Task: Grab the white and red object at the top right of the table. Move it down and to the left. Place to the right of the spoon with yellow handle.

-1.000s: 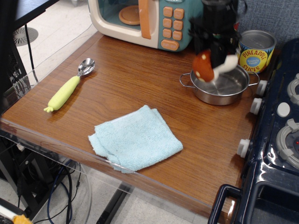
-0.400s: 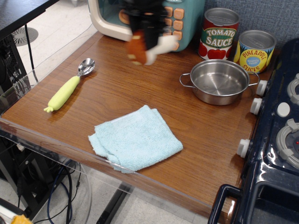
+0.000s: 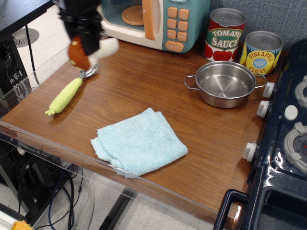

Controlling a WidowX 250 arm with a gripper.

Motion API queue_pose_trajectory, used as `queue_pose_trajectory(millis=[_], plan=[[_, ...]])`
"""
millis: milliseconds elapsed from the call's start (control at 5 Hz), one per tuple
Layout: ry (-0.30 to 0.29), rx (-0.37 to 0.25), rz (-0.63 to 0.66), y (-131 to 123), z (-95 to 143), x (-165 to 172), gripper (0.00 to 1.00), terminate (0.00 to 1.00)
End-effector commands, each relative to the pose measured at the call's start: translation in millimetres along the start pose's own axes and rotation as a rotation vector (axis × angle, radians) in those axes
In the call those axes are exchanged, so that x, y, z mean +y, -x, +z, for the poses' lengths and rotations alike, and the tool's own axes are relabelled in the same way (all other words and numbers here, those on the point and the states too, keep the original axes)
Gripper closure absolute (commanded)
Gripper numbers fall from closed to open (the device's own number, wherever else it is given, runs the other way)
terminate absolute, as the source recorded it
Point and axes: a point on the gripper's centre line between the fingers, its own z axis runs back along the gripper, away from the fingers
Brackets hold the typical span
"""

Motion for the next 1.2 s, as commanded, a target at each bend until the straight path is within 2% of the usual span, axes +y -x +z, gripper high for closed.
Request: queue_pose_trajectory(millis=[0, 200, 400, 800, 1000], plan=[[-0.065, 0.008, -0.005, 34.3, 1.4, -0.9, 1.00, 0.00], [-0.079, 0.052, -0.010, 49.4, -12.4, -5.5, 1.00, 0.00], [-0.088, 0.047, -0.012, 58.7, -23.9, -5.7, 1.00, 0.00], [-0.119, 0.105, 0.038, 70.8, -48.9, -2.5, 1.00, 0.00], [-0.127, 0.147, 0.167, 75.1, -52.2, 0.8, 0.00, 0.00]])
